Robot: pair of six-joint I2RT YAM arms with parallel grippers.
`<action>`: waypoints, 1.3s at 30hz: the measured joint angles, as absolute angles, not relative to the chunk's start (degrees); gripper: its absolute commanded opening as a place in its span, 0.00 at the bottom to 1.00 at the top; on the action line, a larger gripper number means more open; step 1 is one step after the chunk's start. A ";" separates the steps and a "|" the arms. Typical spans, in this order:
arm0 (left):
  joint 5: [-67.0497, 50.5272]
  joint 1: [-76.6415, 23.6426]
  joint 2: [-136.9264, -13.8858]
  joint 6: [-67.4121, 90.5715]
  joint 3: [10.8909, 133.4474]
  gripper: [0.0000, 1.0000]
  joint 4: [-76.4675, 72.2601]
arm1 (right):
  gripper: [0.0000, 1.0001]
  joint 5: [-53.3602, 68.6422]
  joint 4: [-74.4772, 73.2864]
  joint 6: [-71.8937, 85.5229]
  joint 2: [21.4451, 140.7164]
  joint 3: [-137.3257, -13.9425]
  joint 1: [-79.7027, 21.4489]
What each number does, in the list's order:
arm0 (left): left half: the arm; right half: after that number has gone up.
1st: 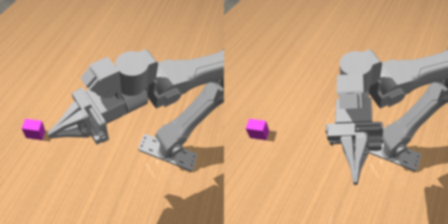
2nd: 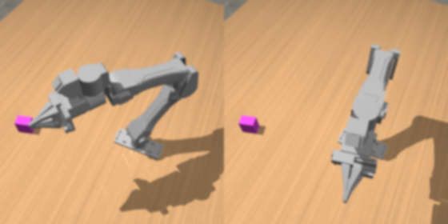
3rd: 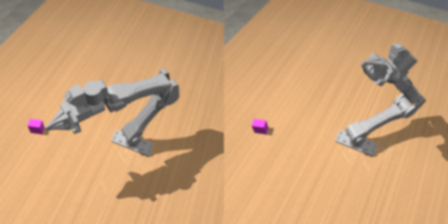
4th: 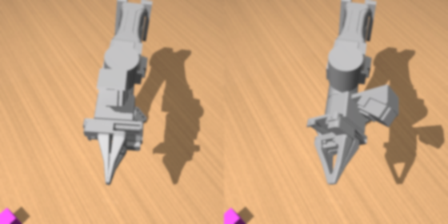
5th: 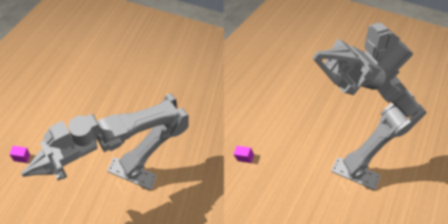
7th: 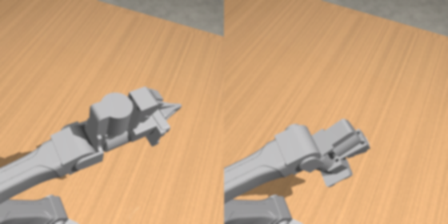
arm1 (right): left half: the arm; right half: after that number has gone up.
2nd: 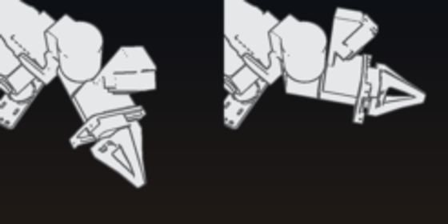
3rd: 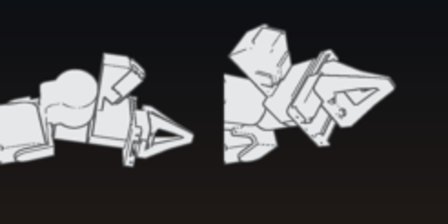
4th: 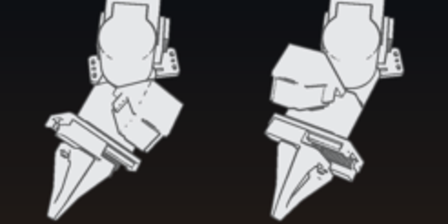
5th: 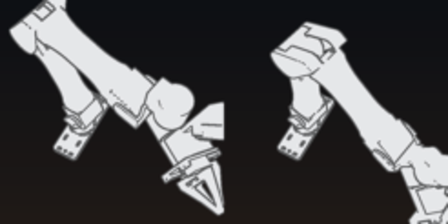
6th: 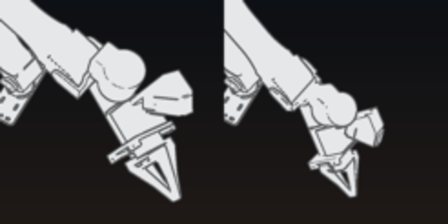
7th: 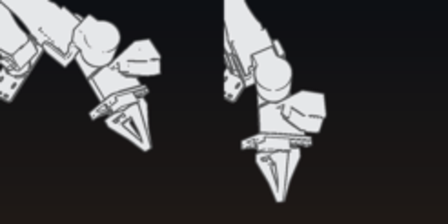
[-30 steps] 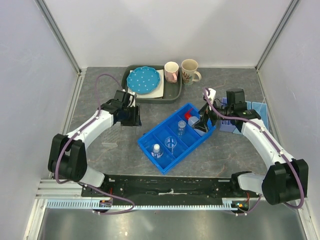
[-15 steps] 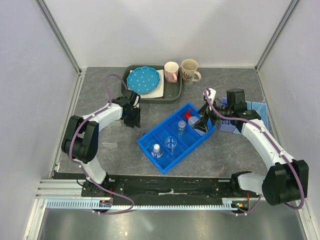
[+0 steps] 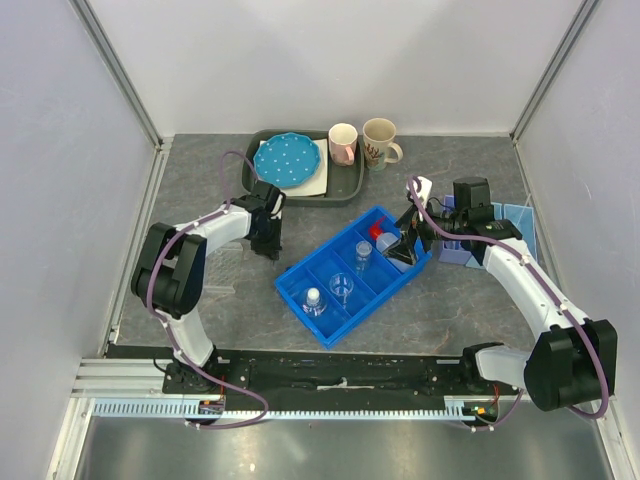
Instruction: Organize the chemistry lab equipment
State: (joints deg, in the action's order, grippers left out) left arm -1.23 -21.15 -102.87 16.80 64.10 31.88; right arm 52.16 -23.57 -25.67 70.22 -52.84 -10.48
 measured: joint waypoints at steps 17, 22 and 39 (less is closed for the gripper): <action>2.22 -21.52 -89.54 17.89 57.47 0.02 27.14 | 0.98 56.97 -22.65 -23.92 70.22 -52.12 -10.48; -2.59 -21.45 -75.92 19.88 52.49 0.02 19.42 | 0.98 61.43 -19.11 -19.27 70.28 -50.52 -10.50; -19.86 -37.82 -69.43 42.26 42.22 0.02 -21.65 | 0.98 65.91 10.09 11.60 73.38 -42.87 -16.73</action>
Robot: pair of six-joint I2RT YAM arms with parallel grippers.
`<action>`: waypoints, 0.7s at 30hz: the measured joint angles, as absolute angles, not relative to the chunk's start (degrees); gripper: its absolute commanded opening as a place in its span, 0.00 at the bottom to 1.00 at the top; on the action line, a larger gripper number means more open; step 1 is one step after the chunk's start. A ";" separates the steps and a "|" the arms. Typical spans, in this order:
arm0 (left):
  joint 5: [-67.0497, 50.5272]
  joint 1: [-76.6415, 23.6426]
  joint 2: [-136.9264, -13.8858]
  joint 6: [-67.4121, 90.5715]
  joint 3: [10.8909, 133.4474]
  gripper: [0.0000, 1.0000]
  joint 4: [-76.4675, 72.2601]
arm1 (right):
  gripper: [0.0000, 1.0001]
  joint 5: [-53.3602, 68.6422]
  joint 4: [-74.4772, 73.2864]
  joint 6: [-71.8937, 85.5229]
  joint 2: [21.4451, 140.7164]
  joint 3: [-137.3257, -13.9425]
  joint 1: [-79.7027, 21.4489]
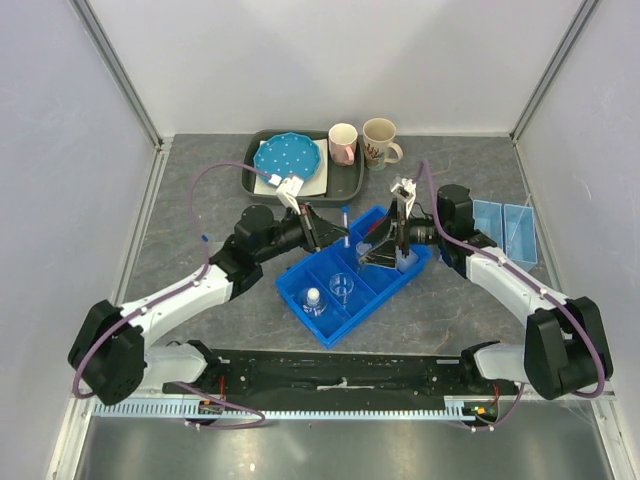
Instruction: Organize the chemistry lab equipment
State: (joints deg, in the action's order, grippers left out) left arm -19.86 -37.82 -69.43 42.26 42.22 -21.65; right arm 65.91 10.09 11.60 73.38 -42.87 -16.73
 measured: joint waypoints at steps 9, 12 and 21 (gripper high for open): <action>-14.94 -44.62 -76.31 44.91 44.21 0.02 -28.10 | 0.73 65.67 13.19 16.75 74.54 -42.81 -17.04; -13.82 -45.91 -77.47 44.93 45.47 0.02 -28.93 | 0.52 65.69 13.69 17.72 74.54 -42.76 -17.04; -10.98 -46.78 -78.35 44.88 46.35 0.03 -29.26 | 0.25 66.24 14.59 19.53 74.59 -42.76 -17.15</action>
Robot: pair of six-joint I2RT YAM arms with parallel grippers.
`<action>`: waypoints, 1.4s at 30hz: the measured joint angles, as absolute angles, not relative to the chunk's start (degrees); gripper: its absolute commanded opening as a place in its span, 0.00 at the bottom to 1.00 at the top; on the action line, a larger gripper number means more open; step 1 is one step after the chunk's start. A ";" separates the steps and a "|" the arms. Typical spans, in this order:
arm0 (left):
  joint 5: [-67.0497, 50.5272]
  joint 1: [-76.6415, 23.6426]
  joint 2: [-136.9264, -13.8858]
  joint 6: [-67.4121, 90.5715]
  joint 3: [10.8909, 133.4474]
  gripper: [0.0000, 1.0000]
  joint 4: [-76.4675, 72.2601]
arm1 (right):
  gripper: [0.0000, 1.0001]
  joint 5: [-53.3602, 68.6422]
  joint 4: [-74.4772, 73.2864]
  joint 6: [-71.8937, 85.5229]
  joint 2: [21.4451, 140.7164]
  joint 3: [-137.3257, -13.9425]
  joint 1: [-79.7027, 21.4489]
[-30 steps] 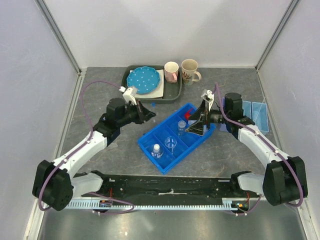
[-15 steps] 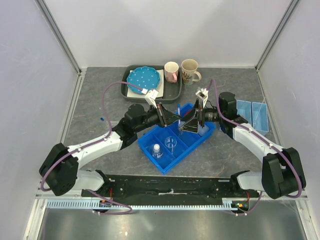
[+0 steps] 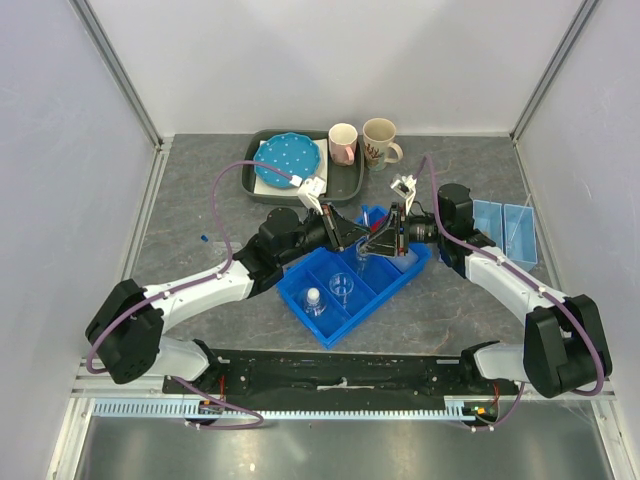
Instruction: Organize the chemistry lab equipment
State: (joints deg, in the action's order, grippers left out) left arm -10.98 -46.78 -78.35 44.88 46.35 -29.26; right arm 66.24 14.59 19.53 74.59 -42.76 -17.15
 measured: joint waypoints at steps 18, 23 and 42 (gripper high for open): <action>-10.37 -47.07 -78.04 43.13 50.04 0.75 -21.80 | 0.10 66.02 10.39 14.22 74.63 -42.78 -17.08; -11.25 -45.32 -77.89 41.50 57.87 0.75 -11.66 | 0.09 65.87 7.62 10.63 73.52 -42.78 -17.21; -26.89 -40.10 -86.67 38.30 72.60 0.50 12.29 | 0.09 65.67 0.30 2.20 72.16 -43.22 -18.65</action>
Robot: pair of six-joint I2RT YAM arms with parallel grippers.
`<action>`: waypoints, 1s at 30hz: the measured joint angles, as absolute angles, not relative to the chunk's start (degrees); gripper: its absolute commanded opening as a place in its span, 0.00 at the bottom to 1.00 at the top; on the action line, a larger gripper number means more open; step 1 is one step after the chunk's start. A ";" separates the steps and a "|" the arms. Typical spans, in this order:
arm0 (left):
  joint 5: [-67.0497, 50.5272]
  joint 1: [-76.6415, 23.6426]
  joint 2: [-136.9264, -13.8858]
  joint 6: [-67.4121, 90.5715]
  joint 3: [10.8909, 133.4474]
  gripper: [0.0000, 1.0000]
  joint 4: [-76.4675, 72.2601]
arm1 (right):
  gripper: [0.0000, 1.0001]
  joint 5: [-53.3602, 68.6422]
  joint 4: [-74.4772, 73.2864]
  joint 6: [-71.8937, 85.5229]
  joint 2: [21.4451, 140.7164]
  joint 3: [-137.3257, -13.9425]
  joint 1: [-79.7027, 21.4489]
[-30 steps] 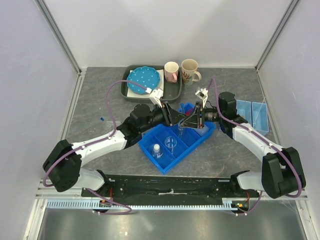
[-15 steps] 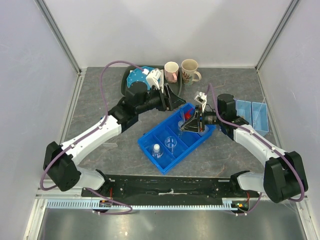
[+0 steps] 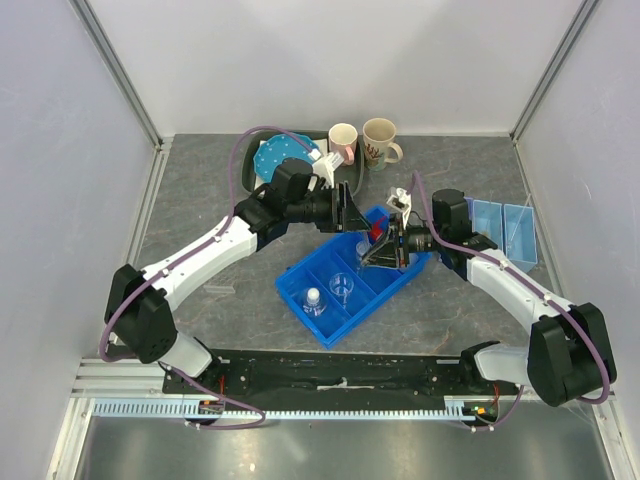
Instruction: Organize the chemistry lab equipment
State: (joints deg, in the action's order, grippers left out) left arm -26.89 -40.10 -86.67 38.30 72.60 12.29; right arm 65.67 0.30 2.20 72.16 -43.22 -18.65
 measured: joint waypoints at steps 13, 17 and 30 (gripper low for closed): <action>-30.76 -39.99 -86.67 37.43 72.93 0.12 13.41 | 0.10 65.47 -1.78 0.14 72.16 -43.44 -19.03; -30.52 -39.99 -86.15 37.36 72.42 0.09 13.63 | 0.39 65.47 -2.17 -0.08 72.16 -43.53 -19.03; -16.58 -32.03 -57.93 33.91 58.37 0.09 26.72 | 0.98 63.44 -12.01 -12.27 69.34 -46.87 -17.91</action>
